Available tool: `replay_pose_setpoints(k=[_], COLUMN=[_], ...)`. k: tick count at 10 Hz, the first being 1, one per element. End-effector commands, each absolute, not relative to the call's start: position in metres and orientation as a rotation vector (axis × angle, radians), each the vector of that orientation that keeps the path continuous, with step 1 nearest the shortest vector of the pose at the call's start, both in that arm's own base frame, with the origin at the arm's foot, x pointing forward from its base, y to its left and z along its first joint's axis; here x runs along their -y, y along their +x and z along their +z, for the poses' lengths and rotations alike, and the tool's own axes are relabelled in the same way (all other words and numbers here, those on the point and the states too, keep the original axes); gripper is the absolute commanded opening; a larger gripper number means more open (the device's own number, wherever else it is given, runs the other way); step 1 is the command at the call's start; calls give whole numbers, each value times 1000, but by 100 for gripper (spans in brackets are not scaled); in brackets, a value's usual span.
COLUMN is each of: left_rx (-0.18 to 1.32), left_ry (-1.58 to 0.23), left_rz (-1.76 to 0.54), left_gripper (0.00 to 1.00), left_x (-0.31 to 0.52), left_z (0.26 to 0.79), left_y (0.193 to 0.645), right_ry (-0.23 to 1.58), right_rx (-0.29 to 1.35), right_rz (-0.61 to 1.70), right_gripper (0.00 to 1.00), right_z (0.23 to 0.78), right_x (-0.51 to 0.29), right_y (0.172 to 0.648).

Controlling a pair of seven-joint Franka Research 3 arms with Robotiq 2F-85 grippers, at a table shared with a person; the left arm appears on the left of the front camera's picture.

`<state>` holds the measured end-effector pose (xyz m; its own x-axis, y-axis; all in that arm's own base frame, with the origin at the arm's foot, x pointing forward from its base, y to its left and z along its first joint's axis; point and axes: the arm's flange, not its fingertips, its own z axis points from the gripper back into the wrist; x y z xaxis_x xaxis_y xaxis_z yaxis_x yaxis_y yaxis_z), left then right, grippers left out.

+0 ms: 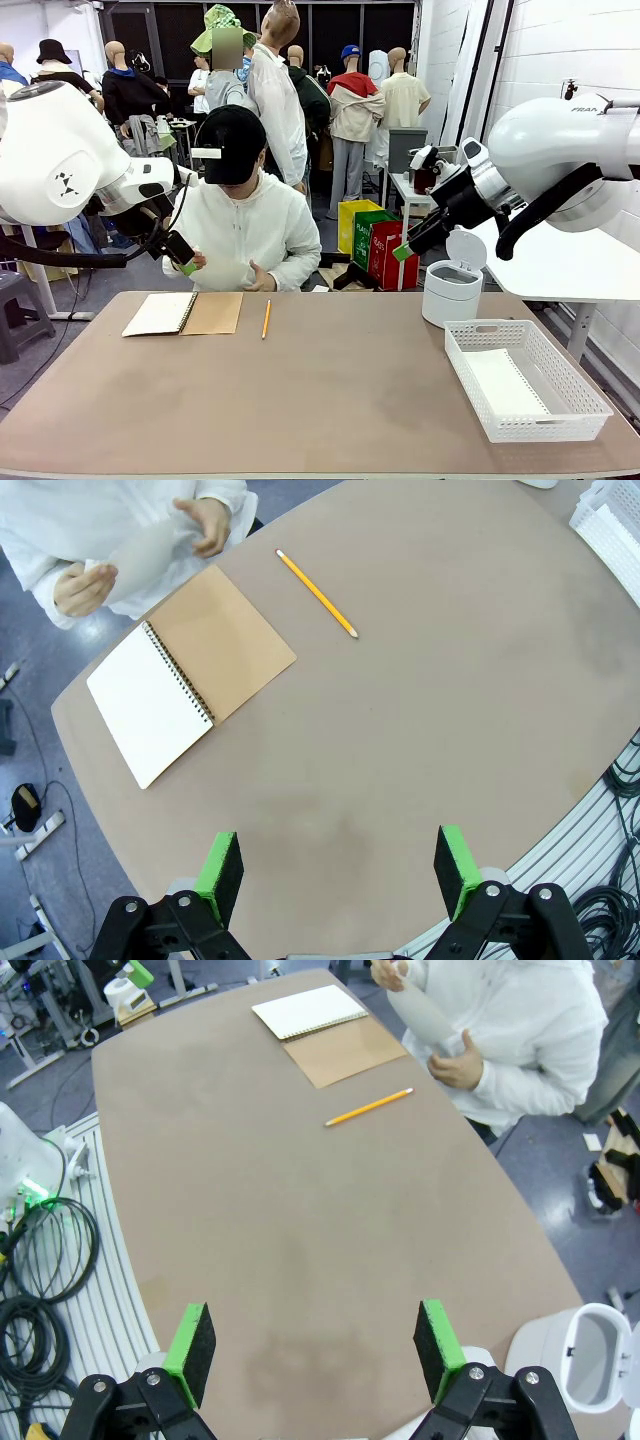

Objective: Sort the paper based on its condition.
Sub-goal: If a person hands you a paper, place it in the Organizing basket , and if it's crumpled, put it in the Trash can.

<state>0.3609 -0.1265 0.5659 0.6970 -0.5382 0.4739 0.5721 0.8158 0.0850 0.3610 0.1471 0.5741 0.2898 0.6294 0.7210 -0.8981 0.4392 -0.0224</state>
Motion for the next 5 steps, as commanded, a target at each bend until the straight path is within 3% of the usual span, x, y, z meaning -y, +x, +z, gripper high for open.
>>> replay_pose_setpoints(k=[1,5], left_rx=[508,508], left_ry=[-77,-77], left_rz=[-620,-620], left_gripper=[100,100], left_x=[126,126], left_z=[567,567], left_y=[361,361], right_ry=[431,431], right_rx=[726,726], right_rz=[1063,1063], right_gripper=[100,100], right_z=[575,575], right_x=[-148,-148], right_y=[361,361])
